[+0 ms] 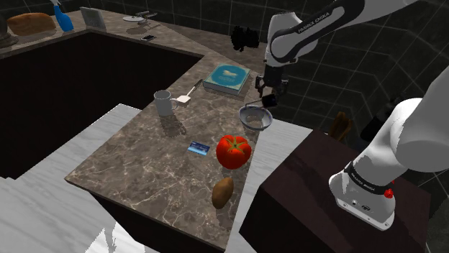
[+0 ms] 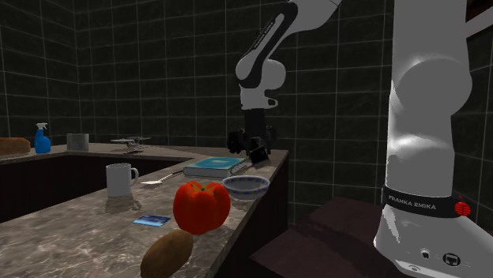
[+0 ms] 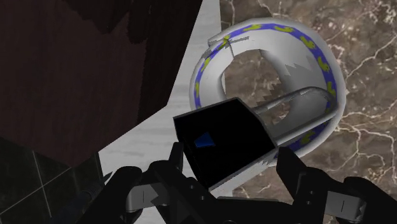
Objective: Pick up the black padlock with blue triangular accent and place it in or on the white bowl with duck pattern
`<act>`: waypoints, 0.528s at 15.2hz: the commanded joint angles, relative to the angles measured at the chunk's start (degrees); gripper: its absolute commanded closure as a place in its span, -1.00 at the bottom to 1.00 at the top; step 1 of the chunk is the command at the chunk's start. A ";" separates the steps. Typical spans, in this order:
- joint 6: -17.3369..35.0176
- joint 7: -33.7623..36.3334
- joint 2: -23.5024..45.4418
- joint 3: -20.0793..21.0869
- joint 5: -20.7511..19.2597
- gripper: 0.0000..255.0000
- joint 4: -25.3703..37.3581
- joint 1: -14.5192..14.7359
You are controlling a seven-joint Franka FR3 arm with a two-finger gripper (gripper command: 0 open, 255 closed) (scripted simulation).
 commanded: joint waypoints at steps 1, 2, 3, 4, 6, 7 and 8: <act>1.63 -0.33 1.11 -0.05 0.35 1.00 -0.51 -0.05; 2.41 -0.46 1.70 -0.04 0.55 1.00 -0.73 -0.06; 3.19 -0.59 2.29 -0.03 0.75 1.00 -0.94 -0.08; 3.97 -0.74 2.90 -0.02 0.96 1.00 -1.13 -0.09; 5.53 -1.04 4.15 0.03 1.41 1.00 -1.48 -0.12; 6.30 -1.20 4.80 0.06 1.65 1.00 -1.63 -0.15; 7.07 -1.37 5.45 0.10 1.90 1.00 -1.77 -0.17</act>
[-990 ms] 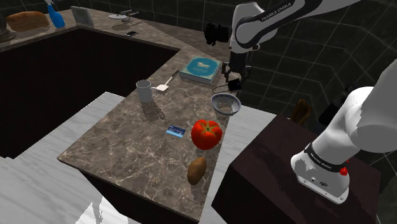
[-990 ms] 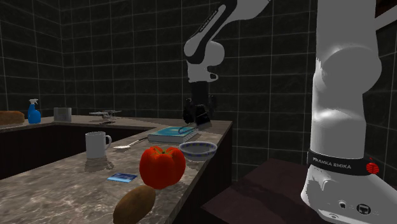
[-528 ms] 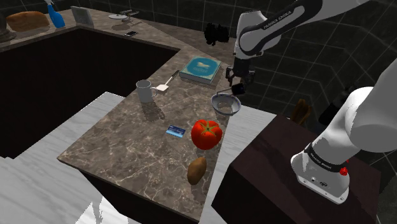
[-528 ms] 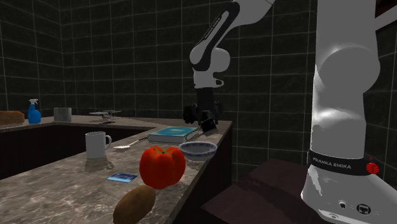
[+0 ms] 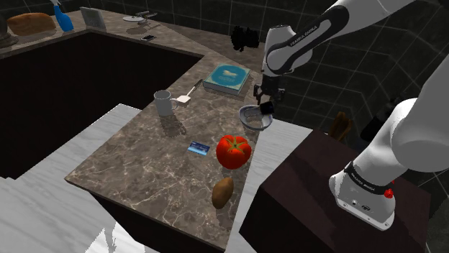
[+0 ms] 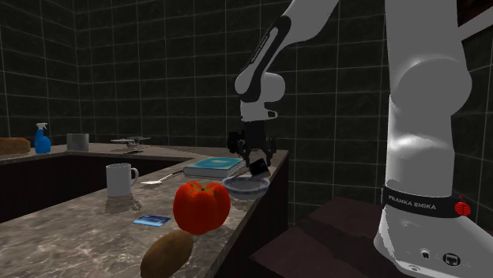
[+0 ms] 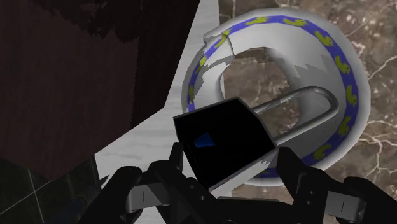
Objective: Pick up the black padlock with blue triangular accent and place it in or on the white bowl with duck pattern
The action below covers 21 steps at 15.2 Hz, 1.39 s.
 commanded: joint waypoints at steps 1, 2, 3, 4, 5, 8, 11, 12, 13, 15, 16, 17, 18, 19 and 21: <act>1.52 -0.40 1.24 0.04 0.47 1.00 -0.29 -0.10; 2.28 -0.58 1.92 0.09 0.74 1.00 -0.40 -0.13; 3.21 -0.81 2.76 0.17 1.08 1.00 -0.52 -0.17; 3.22 -0.80 2.75 0.17 1.07 1.00 -0.53 -0.18; 3.21 -0.80 2.76 0.17 1.08 1.00 -0.52 -0.18; 3.21 -0.81 2.76 0.16 1.08 1.00 -0.52 -0.16; 3.21 -0.81 2.76 0.14 1.08 1.00 -0.52 -0.15; 3.13 -0.76 2.73 0.16 1.08 -1.00 -0.47 -0.12; 3.15 -0.70 2.65 0.17 1.05 -1.00 -0.56 -0.09; 3.20 -0.71 2.70 0.18 1.07 -1.00 -0.56 -0.10; 3.20 -0.72 2.70 0.17 1.07 -1.00 -0.57 -0.10; 3.21 -0.81 2.76 0.14 1.08 -1.00 -0.52 -0.15; 1.23 -0.39 1.31 0.01 0.50 -1.00 0.06 -0.04; -0.75 -0.01 -0.06 -0.08 -0.02 -1.00 0.73 0.06; -4.31 0.58 -2.31 -0.16 -0.81 -1.00 2.12 0.19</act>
